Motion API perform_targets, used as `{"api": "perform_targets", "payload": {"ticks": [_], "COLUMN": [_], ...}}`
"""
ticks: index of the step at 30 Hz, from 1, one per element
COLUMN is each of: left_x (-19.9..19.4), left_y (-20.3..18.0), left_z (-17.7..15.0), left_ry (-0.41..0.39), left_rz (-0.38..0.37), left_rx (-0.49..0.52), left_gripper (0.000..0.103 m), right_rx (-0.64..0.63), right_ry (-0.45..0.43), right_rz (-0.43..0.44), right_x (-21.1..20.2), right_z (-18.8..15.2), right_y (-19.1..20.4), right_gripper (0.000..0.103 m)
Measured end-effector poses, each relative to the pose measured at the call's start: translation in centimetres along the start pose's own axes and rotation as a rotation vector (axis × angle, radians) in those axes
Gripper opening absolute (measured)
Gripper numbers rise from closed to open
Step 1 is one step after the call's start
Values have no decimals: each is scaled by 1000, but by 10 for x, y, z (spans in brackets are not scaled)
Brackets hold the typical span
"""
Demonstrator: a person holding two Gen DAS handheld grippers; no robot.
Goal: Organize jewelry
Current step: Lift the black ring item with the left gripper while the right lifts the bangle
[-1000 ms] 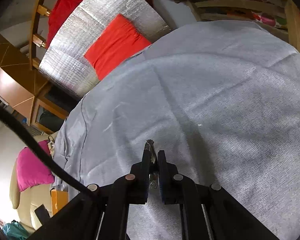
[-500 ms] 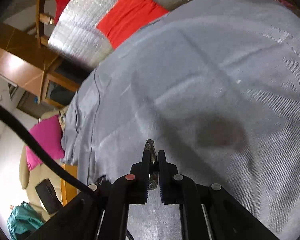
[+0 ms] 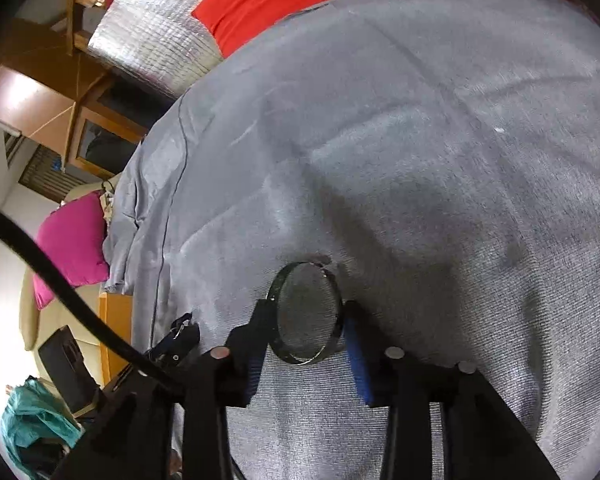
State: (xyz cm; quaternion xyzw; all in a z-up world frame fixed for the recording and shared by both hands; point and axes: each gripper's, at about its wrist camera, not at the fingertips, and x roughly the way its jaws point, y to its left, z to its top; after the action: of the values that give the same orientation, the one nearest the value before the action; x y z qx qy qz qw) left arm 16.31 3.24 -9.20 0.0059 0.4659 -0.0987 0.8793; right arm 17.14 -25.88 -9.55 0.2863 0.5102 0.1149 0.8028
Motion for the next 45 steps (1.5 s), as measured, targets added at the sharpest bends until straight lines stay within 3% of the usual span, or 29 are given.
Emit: {"api": "perform_targets", "payload": {"ticks": [2,5,20,28,37,41,45], "left_x": [0,0,-8,-19,-7,-4,-2], "left_y": [-3,-8,-20,-21,-21,-22,-22], "left_z": [-1,-2,-4,-6,-7,-7,-8], "left_ry": [-2,-5,-46,-72,-30,-20,-20], "left_rz": [4,18,104,117,133,141,153], "left_rx": [14,29,70,76,80,79,88], "left_gripper": [20,17,11,11,11,13,19], "right_rx": [-20,-42,-103,-120,-87,-59,-93], "right_ry": [-6,-8,-60,-88,-36,-26,-42], "right_rz": [-16,-46,-98,-87,-122,-81,-88], "right_x": [2,4,1,-6,5,7,8], "right_z": [-1,-2,-5,-7,-8,-6,-7], "right_y": [4,7,17,23,19,18,23], "right_gripper": [38,18,8,8,11,34,38]}}
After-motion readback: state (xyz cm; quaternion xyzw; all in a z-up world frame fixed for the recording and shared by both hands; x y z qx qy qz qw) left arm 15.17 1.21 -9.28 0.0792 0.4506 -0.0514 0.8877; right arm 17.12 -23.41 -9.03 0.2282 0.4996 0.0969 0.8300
